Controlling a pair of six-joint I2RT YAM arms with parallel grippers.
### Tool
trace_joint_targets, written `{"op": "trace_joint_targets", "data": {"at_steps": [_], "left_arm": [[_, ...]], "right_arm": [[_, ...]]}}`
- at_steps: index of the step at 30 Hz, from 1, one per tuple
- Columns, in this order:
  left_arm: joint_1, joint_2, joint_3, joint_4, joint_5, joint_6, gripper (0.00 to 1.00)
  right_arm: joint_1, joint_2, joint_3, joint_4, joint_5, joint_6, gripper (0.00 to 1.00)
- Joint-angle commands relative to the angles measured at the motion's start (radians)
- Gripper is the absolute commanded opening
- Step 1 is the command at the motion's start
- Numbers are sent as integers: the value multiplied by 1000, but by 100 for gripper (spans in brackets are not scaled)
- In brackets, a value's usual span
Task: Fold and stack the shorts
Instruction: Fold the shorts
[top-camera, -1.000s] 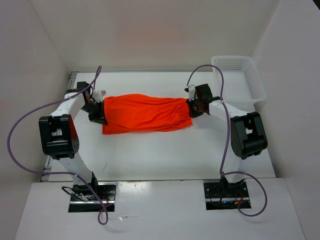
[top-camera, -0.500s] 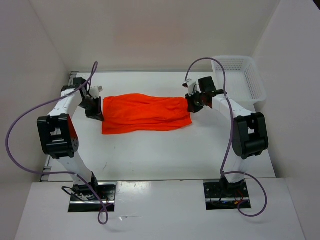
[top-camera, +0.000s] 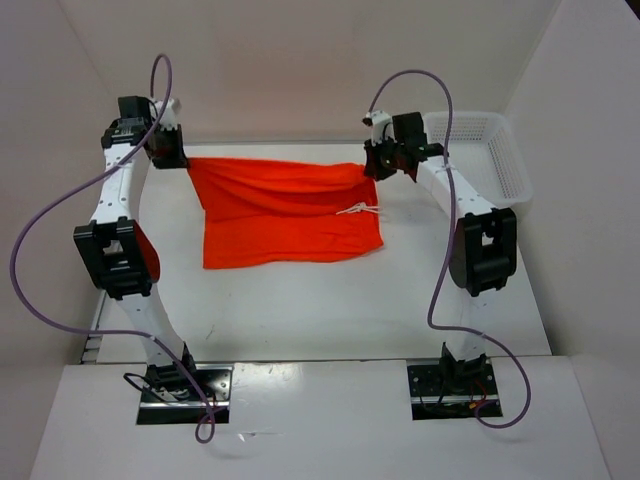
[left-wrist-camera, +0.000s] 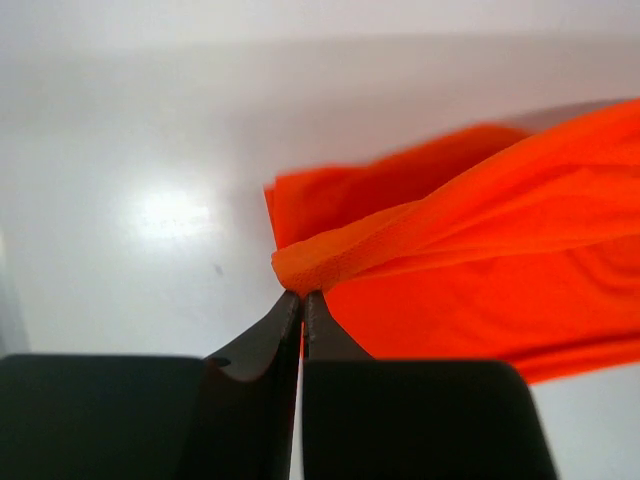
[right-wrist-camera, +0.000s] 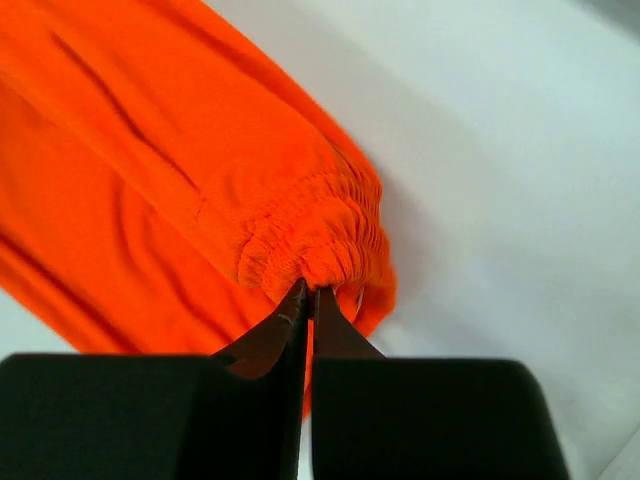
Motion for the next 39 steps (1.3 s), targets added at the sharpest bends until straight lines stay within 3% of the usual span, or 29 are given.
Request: {"op": "trace_joint_targets", "data": {"at_steps": [1,5,11,18,24,32,39], "left_arm": [[-7,-15,93,126,20,4,0],[-27,-58,75,128,55,4,0],[-27,-194,-109,80,38,4,0],[-27,-318,-465,-116,47,4,0],[-27,-293,-727,-155,36,4,0],[-27,-228,-768,-113,27,4,0],[0,-199,-663,-124,-19,4,0]], "right_arm": [[-5,27,157,67,17,92,0],[-5,8,103,41,-23,60,0],[-5,-78,-47,4,-34,-25,0],[-5,-133,-191,-88,-34,-178,0],[-5,-144,-265,-131,-12,-269,0],[-5,-174,-345,-161,-12,-301,0],[-5,-185,-159,-247,-113,-272,0]]}}
